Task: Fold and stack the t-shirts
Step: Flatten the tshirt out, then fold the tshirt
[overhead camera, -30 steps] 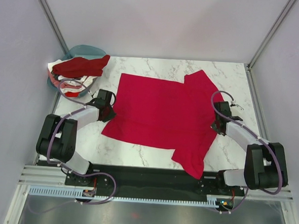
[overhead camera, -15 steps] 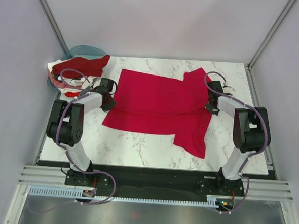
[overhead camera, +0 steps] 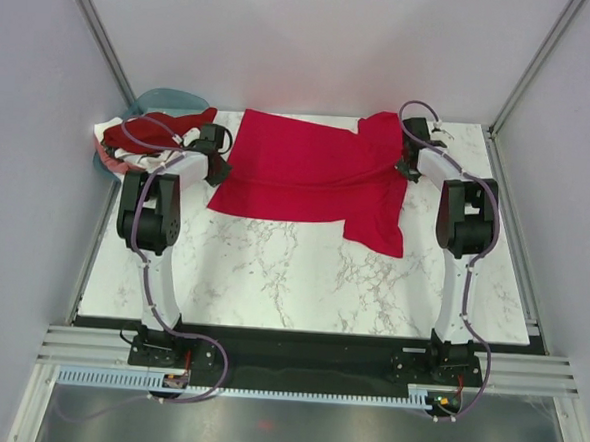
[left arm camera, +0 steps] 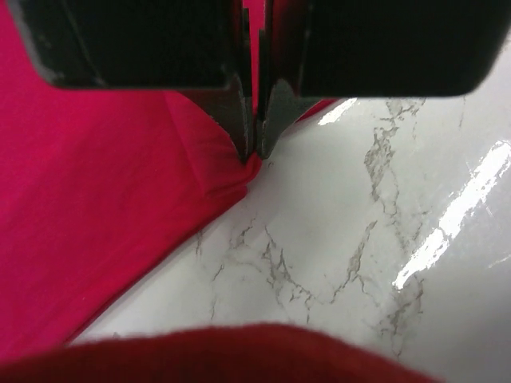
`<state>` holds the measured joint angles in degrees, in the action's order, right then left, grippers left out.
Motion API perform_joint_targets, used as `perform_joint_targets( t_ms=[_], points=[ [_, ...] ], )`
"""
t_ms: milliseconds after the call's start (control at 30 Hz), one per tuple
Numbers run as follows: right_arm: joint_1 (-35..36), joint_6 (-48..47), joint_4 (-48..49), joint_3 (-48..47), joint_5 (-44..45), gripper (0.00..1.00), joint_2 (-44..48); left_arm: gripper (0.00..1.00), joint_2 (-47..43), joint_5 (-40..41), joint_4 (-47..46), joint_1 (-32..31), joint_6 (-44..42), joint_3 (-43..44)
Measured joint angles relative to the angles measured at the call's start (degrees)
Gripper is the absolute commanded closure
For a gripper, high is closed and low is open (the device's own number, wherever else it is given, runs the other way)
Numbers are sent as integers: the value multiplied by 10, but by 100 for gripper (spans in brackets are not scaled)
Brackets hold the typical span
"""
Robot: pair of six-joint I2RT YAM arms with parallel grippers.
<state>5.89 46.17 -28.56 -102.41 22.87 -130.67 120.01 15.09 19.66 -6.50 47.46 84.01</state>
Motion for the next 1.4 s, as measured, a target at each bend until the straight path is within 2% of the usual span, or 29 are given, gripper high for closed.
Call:
perform_joint_targets(
  t_ms=[167, 333, 367, 400, 433, 500, 533, 567, 600, 633, 667, 700, 833, 933, 1133, 1400],
  points=[
    [-10, 15, -4, 41, 15, 96, 28, 98, -16, 7, -23, 1, 28, -30],
    [-31, 29, -25, 183, 31, 88, 140, 98, -84, 14, -24, 1, 45, -123],
    [-35, 33, -30, 209, 32, 77, 165, 98, -101, 13, -24, 0, 47, -144],
    [-40, 38, -34, 231, 32, 75, 190, 98, -116, 12, -20, 0, 48, -161],
    [-44, 39, -34, 254, 40, 68, 214, 98, -134, 13, -16, -1, 48, -183],
    [-52, 43, -36, 296, 50, 46, 262, 95, -161, 14, -4, 0, 48, -212],
    [-56, 45, -35, 316, 57, 39, 287, 89, -172, 14, 0, 0, 47, -223],
    [-58, 47, -37, 332, 62, 24, 308, 66, -181, 14, 3, 1, 47, -231],
    [-60, 47, -38, 349, 67, 24, 330, 51, -191, 14, 6, 1, 40, -240],
    [-60, 46, -39, 360, 70, 24, 348, 42, -202, 14, 9, 1, 35, -248],
    [-60, 41, -37, 376, 69, 26, 369, 28, -212, 13, 13, 1, 31, -256],
    [-60, 34, -36, 391, 67, 27, 390, 23, -223, 12, 15, 0, 25, -262],
    [-39, 1, -21, 450, 54, 28, 477, 20, -279, 9, 18, -1, 19, -298],
    [8, -30, -12, 492, 33, 30, 534, 19, -341, 7, 24, -4, 18, -336],
    [92, -69, -1, 596, -14, 35, 617, 22, -451, -12, 25, -10, 8, -416],
    [139, -95, 7, 687, -107, 43, 655, 26, -521, -72, -2, -15, -16, -513]
  ],
)
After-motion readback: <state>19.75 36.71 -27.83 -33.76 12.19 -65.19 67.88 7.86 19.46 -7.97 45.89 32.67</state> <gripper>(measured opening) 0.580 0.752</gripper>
